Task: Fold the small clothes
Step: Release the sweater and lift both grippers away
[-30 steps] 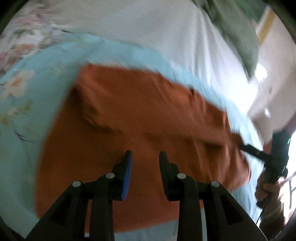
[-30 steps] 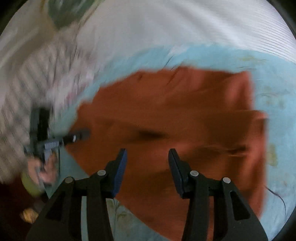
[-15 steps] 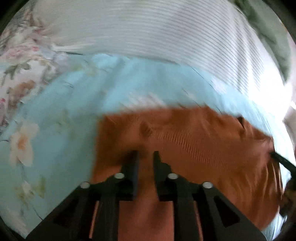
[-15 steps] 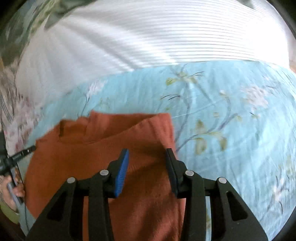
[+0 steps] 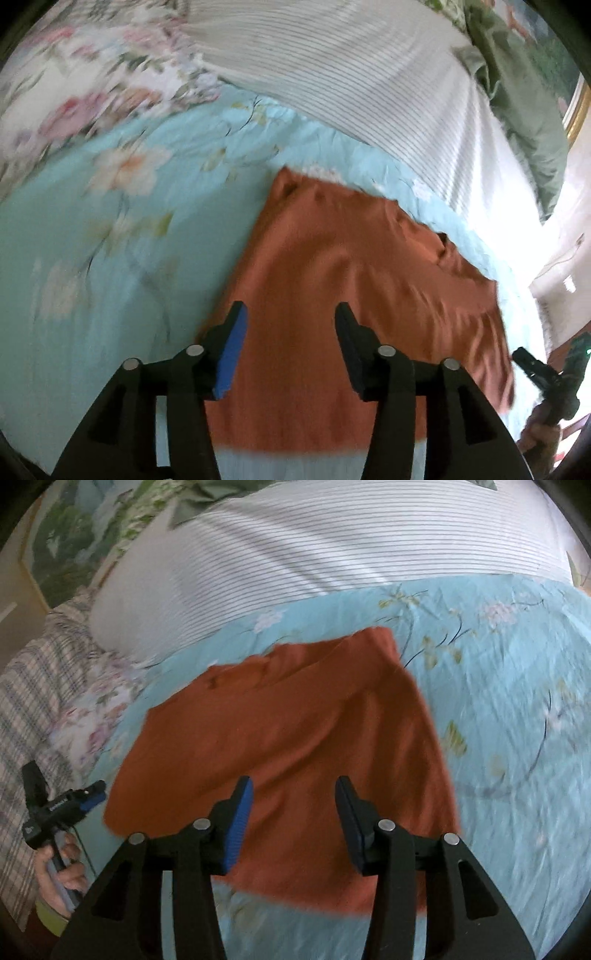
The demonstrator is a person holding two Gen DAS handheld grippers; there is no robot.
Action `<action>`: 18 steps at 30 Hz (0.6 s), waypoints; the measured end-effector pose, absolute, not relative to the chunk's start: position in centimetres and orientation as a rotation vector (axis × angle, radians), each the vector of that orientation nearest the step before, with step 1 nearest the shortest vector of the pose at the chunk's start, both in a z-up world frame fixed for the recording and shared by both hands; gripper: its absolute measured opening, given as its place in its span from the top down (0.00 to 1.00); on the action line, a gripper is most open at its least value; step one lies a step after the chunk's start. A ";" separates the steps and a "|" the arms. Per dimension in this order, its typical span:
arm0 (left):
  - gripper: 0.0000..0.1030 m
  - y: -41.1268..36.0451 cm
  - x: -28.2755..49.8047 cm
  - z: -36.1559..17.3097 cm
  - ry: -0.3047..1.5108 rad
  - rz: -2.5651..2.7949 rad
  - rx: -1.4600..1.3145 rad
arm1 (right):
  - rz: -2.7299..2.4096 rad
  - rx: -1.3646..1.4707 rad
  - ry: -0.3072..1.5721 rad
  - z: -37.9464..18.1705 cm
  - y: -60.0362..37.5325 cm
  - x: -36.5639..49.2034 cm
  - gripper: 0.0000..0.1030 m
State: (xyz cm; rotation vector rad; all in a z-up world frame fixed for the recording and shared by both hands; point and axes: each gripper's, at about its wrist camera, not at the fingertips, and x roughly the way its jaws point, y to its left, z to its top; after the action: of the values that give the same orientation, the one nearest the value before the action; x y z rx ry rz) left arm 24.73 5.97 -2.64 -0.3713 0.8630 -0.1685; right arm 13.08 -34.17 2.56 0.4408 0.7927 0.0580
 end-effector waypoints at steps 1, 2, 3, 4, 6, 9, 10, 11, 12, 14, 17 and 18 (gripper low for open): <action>0.48 6.1 23.4 -2.7 0.860 -0.175 -0.391 | 0.075 0.445 0.791 2.8 -33.5 12.0 0.54; 0.46 6.3 22.0 -2.8 0.862 -0.179 -0.412 | 0.083 0.447 0.790 2.8 -32.8 11.6 0.53; 0.46 6.4 21.1 -2.9 0.864 -0.184 -0.423 | 0.089 0.449 0.790 2.8 -32.3 10.9 0.53; 0.46 6.4 19.9 -3.0 0.868 -0.191 -0.436 | 0.094 0.451 0.789 2.8 -31.9 10.5 0.53; 0.44 6.5 18.4 -3.3 0.878 -0.200 -0.461 | 0.101 0.456 0.787 2.9 -31.4 9.2 0.50; 0.40 6.7 16.5 -3.7 0.894 -0.218 -0.480 | 0.103 0.473 0.788 2.7 -30.8 7.7 0.47; 0.40 6.7 16.1 -3.8 0.899 -0.219 -0.482 | 0.107 0.481 0.789 2.6 -30.6 7.2 0.47; 0.40 6.8 15.7 -3.9 0.905 -0.220 -0.486 | 0.109 0.485 0.790 2.5 -30.6 7.0 0.47; 0.40 6.8 15.5 -4.0 0.912 -0.226 -0.492 | 0.109 0.490 0.791 2.4 -30.4 6.6 0.47; 0.38 6.9 14.8 -4.1 0.920 -0.232 -0.499 | 0.111 0.497 0.798 2.2 -30.3 6.3 0.47; 0.36 7.1 14.3 -4.5 0.930 -0.232 -0.507 | 0.107 0.507 0.809 1.8 -30.4 5.9 0.47; 0.36 7.1 14.3 -4.7 0.936 -0.234 -0.515 | 0.106 0.511 0.811 1.8 -30.4 5.8 0.47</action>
State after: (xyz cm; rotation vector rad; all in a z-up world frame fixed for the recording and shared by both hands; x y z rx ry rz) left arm 14.29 7.12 -4.65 -0.5152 0.9356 -0.2335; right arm 5.84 -30.42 1.78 0.5106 0.8108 0.1059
